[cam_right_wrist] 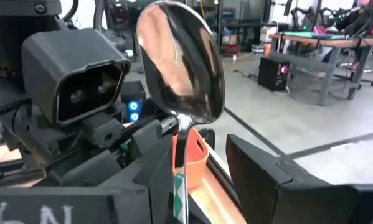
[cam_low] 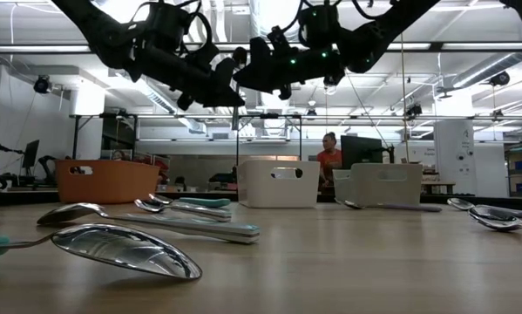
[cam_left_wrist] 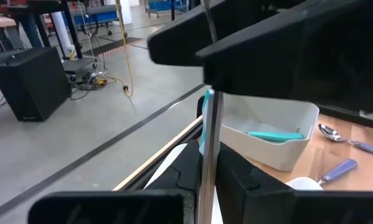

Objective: Sort silverware by color (type)
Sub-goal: Put the blue patterned spoon into the orange bin

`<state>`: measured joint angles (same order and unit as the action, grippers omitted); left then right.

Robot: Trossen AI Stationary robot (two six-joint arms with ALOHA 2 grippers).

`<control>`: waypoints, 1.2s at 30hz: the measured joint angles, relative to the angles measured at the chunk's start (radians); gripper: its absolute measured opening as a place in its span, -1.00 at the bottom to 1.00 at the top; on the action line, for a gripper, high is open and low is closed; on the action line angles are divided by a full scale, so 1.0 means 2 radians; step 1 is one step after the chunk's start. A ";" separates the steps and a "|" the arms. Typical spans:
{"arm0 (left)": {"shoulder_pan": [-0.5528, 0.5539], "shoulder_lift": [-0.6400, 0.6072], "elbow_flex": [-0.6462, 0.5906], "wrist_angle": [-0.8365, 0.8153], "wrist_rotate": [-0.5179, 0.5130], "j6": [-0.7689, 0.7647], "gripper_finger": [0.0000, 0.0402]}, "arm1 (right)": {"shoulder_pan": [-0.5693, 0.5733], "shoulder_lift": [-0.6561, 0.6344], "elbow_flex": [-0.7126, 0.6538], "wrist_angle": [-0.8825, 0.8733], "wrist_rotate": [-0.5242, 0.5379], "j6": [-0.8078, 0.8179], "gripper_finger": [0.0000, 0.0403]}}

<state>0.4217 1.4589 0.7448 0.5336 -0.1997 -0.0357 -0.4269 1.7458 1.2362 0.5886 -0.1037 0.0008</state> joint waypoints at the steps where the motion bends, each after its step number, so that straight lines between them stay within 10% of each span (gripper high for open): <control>1: 0.000 0.000 0.000 0.001 0.000 0.000 -0.92 | 0.001 0.002 0.000 0.004 0.001 0.000 -0.32; 13: -0.001 0.000 0.000 0.001 -0.001 0.000 -0.87 | 0.002 0.004 0.000 -0.002 -0.004 -0.010 -0.90; 23: -0.001 -0.003 0.000 -0.008 0.003 0.004 -0.53 | -0.002 -0.003 0.000 -0.043 0.002 -0.015 -0.93; 36: 0.001 -0.048 -0.001 -0.045 0.001 0.094 -0.18 | -0.022 -0.012 0.107 -0.328 0.001 -0.038 -0.94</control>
<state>0.4236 1.3628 0.7437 0.4426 -0.1982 0.1529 -0.4702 1.7226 1.4494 -0.0668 -0.1014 -0.0759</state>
